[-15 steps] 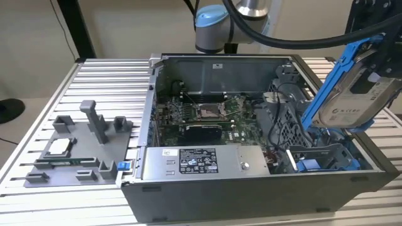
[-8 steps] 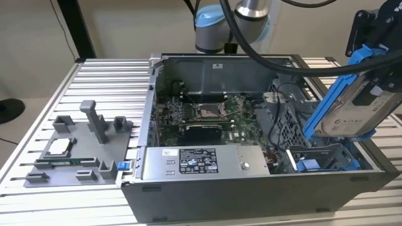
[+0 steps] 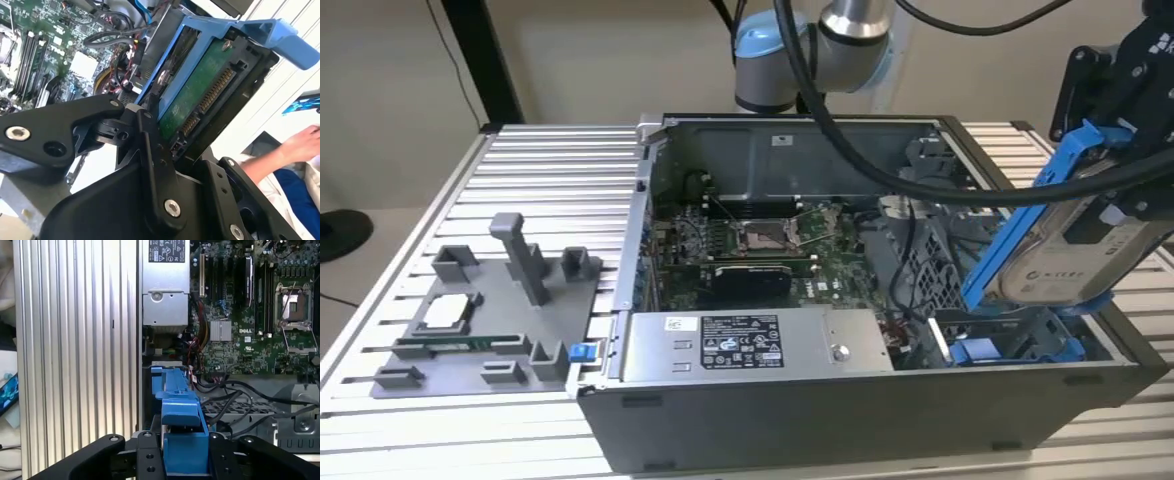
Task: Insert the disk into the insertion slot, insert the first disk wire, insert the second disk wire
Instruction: 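Insert the disk into the insertion slot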
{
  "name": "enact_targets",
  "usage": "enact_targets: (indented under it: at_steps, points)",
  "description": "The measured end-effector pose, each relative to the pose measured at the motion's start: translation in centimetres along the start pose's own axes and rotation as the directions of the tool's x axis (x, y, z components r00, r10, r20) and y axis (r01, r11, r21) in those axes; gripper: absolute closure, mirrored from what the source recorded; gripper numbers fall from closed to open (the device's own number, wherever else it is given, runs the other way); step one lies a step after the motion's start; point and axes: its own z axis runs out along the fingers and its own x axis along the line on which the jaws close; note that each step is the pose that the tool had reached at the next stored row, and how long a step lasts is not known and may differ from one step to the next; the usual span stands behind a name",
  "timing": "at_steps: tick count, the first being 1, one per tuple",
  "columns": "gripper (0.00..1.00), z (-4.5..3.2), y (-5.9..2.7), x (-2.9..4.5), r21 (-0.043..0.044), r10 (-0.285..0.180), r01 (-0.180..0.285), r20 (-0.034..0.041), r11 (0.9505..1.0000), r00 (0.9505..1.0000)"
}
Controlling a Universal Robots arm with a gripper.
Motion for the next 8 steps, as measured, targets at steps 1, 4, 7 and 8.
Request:
enact_targets:
  at_steps: [1,4,7,8]
  points:
    - [1.0,0.18,-0.02,0.02,0.0,0.002,-0.002,0.0006,1.0,1.0]
    - [1.0,0.7,-0.06,0.06,-0.0001,0.008,-0.008,0.0022,1.0,1.0]
    - [1.0,1.23,-0.08,0.06,-0.0001,0.011,-0.011,0.0047,0.9999,0.9999]
    - [1.0,1.42,-0.09,0.06,-0.0002,0.011,-0.011,0.0059,0.9999,0.9999]
